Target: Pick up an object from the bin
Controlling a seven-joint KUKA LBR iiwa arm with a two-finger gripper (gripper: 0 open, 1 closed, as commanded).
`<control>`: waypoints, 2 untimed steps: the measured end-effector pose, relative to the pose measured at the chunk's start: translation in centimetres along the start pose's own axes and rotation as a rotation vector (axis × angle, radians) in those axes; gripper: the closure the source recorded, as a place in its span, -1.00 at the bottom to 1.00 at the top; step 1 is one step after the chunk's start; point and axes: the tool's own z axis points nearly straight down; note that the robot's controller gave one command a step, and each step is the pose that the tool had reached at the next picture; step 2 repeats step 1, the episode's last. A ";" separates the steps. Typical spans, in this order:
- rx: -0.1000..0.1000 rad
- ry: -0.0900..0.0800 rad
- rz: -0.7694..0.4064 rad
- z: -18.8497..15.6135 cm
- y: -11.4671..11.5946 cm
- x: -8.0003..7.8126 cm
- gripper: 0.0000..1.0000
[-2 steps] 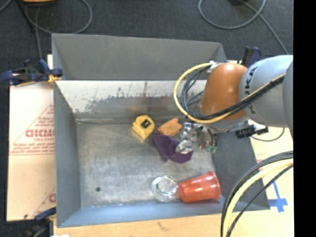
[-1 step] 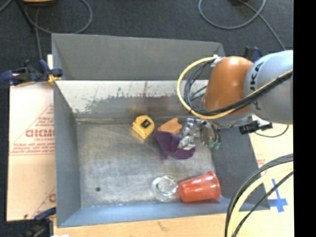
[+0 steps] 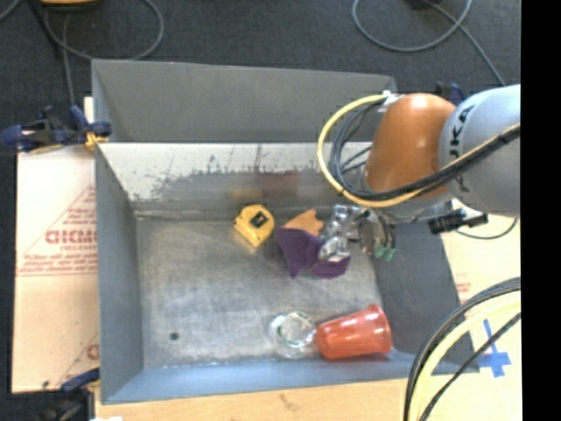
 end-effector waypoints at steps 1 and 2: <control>0.000 0.000 0.000 -0.5 0.0 0.0 1.00; 0.000 0.000 0.000 -0.5 0.0 0.0 1.00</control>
Offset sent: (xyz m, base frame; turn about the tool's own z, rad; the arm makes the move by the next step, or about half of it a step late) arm -0.0001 0.0001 0.0237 0.0000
